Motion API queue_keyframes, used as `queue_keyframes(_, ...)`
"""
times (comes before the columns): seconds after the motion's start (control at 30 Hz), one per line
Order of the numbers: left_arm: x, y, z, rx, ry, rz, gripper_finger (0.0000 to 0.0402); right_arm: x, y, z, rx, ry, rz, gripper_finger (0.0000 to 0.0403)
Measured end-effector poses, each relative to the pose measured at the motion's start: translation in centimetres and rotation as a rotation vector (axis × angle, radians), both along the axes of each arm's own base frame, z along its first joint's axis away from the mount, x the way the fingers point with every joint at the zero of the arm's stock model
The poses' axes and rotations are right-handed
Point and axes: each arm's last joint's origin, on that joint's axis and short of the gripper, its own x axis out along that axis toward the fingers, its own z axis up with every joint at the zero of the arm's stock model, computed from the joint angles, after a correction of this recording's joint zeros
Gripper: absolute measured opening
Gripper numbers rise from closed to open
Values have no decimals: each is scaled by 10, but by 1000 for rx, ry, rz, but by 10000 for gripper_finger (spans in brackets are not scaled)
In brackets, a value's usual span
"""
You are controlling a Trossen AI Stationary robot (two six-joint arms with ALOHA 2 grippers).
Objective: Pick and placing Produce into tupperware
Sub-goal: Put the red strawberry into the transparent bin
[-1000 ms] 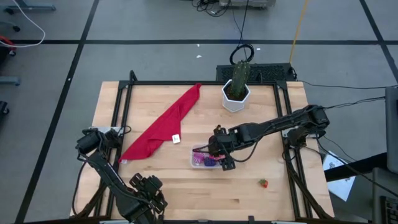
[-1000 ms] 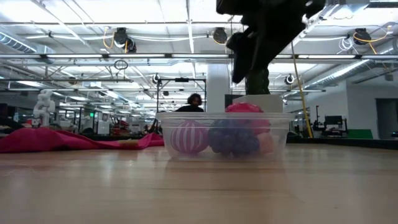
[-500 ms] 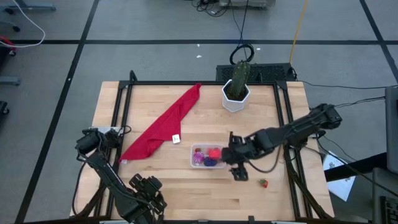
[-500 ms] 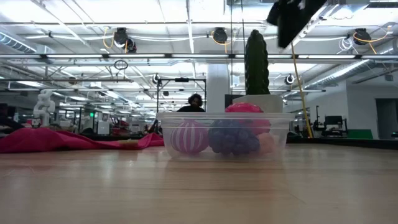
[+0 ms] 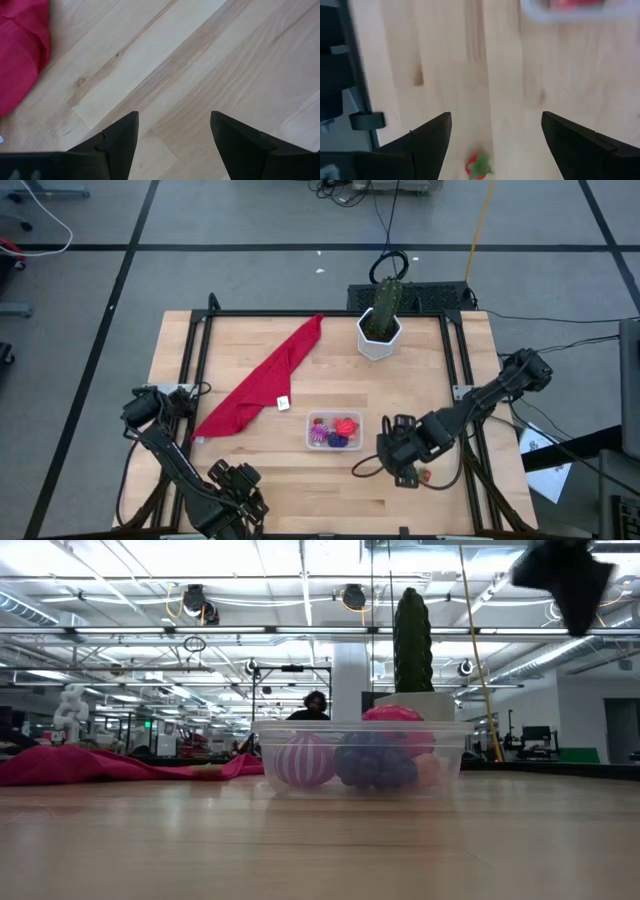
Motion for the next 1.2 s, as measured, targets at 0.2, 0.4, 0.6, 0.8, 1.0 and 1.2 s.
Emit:
queue_keyframes(0.2, 0, 0, 0, 2, 3, -7, 253, -21, 1, -34, -20, 158, -176, 304)
queue_keyframes(0.4, 0, 0, 0, 2, 3, -7, 253, -50, 8, -43, -3, 196, -281, 304)
queue_keyframes(0.6, 0, 0, 0, 4, 4, -12, 253, -82, 21, -29, 123, 59, -412, 304)
queue_keyframes(0.8, 1, 1, 0, 19, -14, -15, 253, -113, 28, -37, 223, 21, -577, 304)
queue_keyframes(1.0, 1, 1, 0, 19, -15, -15, 253, -132, 35, -57, 246, 64, -662, 304)
queue_keyframes(1.2, 1, 1, 0, 19, -16, -15, 253, -138, 33, -71, 250, 82, -727, 304)
